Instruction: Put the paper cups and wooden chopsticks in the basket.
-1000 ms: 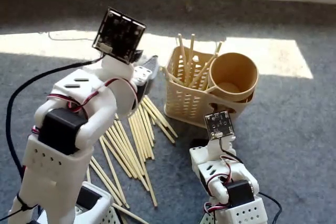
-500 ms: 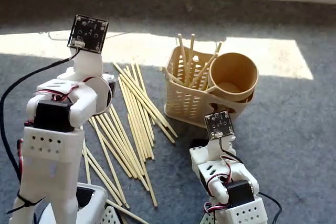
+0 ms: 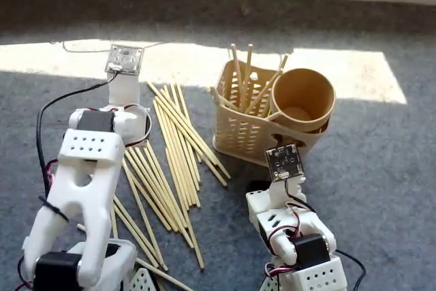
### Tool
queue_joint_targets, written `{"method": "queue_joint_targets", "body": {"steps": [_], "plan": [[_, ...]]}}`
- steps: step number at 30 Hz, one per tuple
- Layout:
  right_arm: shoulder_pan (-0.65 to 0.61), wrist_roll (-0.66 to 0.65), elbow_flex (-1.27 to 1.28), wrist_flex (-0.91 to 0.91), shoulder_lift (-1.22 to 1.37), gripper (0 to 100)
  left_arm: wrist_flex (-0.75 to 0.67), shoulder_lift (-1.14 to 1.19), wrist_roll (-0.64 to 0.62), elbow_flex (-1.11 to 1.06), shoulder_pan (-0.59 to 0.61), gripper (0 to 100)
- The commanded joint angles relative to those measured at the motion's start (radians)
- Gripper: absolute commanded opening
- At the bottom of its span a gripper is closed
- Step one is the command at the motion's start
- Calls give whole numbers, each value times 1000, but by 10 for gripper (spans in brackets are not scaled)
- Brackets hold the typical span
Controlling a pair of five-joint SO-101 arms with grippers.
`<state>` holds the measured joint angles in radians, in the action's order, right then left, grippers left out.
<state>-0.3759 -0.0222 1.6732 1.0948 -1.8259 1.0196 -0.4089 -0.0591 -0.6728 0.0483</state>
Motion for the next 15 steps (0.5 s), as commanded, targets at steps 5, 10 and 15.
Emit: {"method": "queue_joint_targets", "body": {"steps": [5, 10, 15], "plan": [[7, 2, 133, -22, -8, 19, -20, 193, -6, 125, 61, 52], [7, 2, 133, -22, -8, 19, -20, 271, -77, 163, 84, 57], [7, 2, 133, -22, -8, 19, -21, 315, -112, 183, 84, 143]]}}
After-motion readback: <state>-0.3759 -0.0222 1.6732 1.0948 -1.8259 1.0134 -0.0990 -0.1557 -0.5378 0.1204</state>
